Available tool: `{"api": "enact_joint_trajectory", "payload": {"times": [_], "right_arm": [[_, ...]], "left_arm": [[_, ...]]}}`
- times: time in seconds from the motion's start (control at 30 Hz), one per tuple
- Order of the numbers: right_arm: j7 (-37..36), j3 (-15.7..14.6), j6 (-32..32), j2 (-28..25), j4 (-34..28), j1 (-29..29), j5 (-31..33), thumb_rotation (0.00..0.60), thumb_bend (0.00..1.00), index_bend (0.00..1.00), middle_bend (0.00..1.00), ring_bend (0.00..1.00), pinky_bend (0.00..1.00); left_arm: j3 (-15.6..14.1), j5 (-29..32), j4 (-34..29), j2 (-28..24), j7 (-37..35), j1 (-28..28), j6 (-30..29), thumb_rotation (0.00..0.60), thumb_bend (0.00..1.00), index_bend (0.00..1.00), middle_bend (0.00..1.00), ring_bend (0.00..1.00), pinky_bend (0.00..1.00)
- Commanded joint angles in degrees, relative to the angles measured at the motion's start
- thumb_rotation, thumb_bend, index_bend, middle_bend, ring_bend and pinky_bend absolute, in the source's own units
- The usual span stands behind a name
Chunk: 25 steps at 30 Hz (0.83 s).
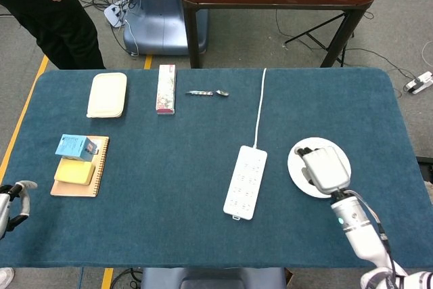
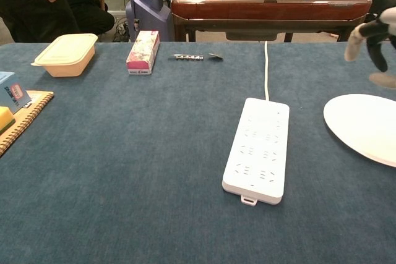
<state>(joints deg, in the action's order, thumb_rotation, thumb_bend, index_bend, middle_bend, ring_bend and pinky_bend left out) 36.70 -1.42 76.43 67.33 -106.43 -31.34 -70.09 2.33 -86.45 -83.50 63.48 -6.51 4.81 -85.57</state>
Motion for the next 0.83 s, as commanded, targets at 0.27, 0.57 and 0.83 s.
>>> {"api": "enact_joint_trajectory", "payload": {"times": [0.27,0.57,0.83], "right_arm": [[-12.8,-3.4,16.1,-2.8,6.1,14.8,-9.3,0.600,0.18,0.35,0.37,0.43,0.44],[-27.4,-1.4,18.9,-1.4,16.2,23.1,-5.5,0.600,0.19,0.35,0.37,0.43,0.44],[-34.7,1.0,18.4,-3.3,18.4,25.3,-6.5,0.600,0.22,0.35,0.36,0.41,0.44]], "left_arm": [[-0.6,-1.6,-0.7,0.5,0.9,0.2,-0.3,0.600,0.65,0.46,0.57,0.46,0.67],[-0.9,-2.0,-0.8,0.8,1.0,0.4,-0.1,0.600,0.65,0.46,0.57,0.46,0.67],[-1.2,-2.7,-0.1,1.8,1.1,1.5,1.2,0.600,0.65,0.46,0.57,0.46,0.67]]}}
